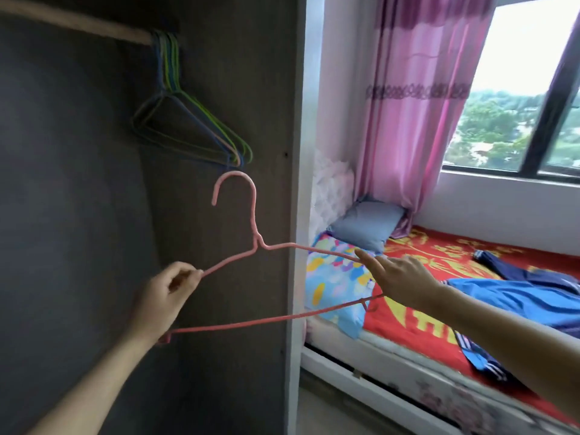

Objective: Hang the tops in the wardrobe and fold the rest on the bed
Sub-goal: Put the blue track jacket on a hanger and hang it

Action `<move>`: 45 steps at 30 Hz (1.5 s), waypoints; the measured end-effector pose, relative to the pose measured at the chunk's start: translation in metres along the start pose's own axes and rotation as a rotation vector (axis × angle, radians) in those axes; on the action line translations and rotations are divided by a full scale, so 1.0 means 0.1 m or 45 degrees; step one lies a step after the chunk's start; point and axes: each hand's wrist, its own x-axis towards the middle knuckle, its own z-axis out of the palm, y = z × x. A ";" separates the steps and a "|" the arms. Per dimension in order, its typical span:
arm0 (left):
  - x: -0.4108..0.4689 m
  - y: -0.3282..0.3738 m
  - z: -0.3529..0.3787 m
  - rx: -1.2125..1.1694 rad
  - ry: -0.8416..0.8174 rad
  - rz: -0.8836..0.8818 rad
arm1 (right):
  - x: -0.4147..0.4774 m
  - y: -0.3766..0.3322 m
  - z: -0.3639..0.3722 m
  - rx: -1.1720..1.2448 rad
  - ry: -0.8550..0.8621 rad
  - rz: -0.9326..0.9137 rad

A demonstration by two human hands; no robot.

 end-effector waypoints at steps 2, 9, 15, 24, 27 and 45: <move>-0.12 0.07 0.27 -0.077 -0.018 0.040 | -0.33 0.10 -0.04 0.040 -0.054 0.056; -0.30 0.56 1.49 -0.273 -0.282 0.156 | -1.73 0.51 -0.34 -0.058 -0.235 0.296; -0.26 1.07 2.74 -0.355 -0.467 0.258 | -2.99 0.94 -0.38 -0.111 -0.323 0.554; -0.62 2.11 5.04 -0.483 -0.721 0.505 | -4.99 1.72 -0.63 -0.223 -0.494 0.825; -0.74 2.26 5.56 -0.502 -0.778 0.512 | -5.41 1.86 -0.65 -0.162 -0.484 0.896; 0.05 2.36 8.28 -0.655 -1.066 0.559 | -4.99 3.22 1.33 0.780 -0.421 1.782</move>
